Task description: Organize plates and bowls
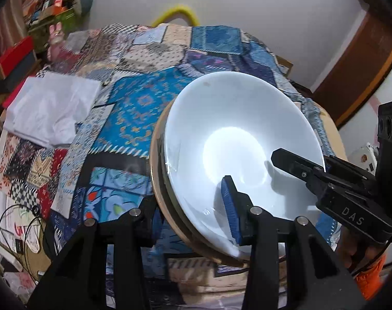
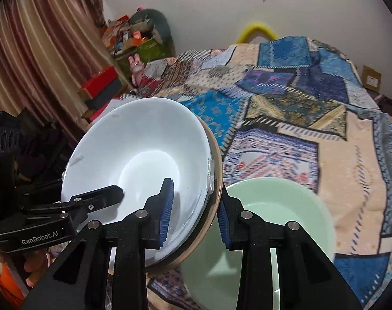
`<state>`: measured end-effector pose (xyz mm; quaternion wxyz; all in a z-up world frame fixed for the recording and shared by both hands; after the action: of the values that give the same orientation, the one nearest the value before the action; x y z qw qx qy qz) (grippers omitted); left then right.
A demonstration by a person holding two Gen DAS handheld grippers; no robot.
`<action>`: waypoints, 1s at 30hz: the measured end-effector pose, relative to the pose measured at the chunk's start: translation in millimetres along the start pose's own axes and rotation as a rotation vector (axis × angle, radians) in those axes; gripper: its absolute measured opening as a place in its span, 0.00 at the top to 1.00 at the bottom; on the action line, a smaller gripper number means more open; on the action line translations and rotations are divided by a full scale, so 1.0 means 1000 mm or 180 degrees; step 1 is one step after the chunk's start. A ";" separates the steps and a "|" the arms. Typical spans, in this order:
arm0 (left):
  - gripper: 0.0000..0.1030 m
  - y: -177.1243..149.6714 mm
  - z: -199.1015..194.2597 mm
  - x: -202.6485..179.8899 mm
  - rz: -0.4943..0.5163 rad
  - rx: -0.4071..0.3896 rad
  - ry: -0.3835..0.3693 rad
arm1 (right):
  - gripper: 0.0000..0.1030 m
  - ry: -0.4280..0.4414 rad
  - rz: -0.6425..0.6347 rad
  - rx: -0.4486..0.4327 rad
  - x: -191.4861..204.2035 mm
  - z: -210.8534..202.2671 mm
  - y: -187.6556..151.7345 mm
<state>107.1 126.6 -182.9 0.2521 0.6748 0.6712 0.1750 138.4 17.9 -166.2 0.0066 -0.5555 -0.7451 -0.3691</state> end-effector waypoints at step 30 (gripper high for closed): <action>0.60 0.011 0.066 -0.094 0.0386 0.0362 -0.0371 | 0.72 -0.0333 0.0504 -0.0019 -0.104 -0.031 -0.023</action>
<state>150.5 26.8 -220.4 0.2409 0.7364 0.6222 0.1119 146.3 -87.4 -199.5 -0.0049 -0.6312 -0.6971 -0.3401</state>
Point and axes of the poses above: each gripper's, at about its wrist camera, not at the fingertips, and z roughly the way its jaws point, x to its left, y to its top, the point moved 3 cm from there along z, roughly the way its jaws point, and after that the axes turned 14 degrees about z, right-handed, at the moved point
